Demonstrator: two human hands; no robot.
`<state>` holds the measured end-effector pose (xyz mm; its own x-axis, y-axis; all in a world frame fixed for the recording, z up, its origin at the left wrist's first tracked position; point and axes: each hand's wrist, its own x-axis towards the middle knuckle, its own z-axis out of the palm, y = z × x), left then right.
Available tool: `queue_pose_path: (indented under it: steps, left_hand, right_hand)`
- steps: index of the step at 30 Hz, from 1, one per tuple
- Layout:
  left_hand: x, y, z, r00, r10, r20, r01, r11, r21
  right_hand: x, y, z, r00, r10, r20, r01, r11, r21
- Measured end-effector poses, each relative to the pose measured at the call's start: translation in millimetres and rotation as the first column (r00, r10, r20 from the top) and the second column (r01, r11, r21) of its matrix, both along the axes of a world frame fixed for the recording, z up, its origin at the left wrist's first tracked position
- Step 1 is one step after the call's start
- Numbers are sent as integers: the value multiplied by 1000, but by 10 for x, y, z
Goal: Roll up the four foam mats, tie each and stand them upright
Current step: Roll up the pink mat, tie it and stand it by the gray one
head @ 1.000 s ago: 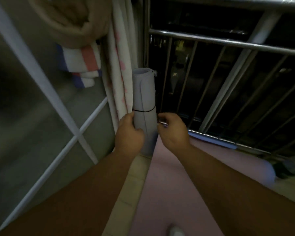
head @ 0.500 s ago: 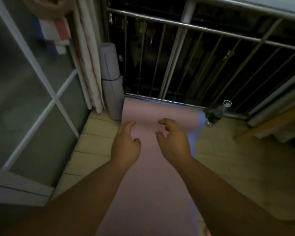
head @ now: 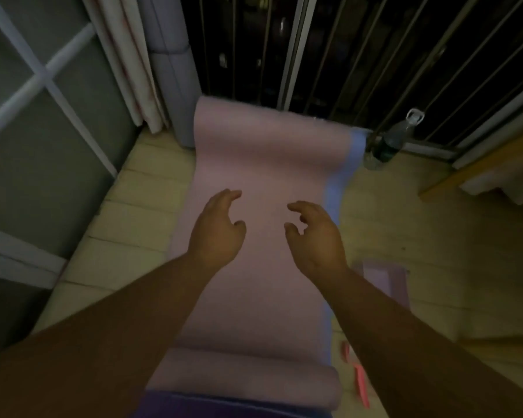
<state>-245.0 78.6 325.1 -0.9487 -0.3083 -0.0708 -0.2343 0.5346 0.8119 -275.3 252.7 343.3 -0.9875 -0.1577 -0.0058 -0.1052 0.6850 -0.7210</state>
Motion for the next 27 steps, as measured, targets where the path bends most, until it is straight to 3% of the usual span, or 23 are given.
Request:
queue_pose_path:
  steps: [8,15,27]
  left_hand:
    - [344,496,-1399,998,12,68,-14,1000,24]
    - [332,551,-2312,998,-19,57,20,999,-25]
    - [180,566,-3112,998,-67,1,67,995,-69]
  right_hand:
    - [343,526,-1442,998,-15,53,17,1000,-24]
    - [405,672,-2476,999,-49,7,49,998,-32]
    - [264,515,-3348,992,-95,-77,88,992,-90]
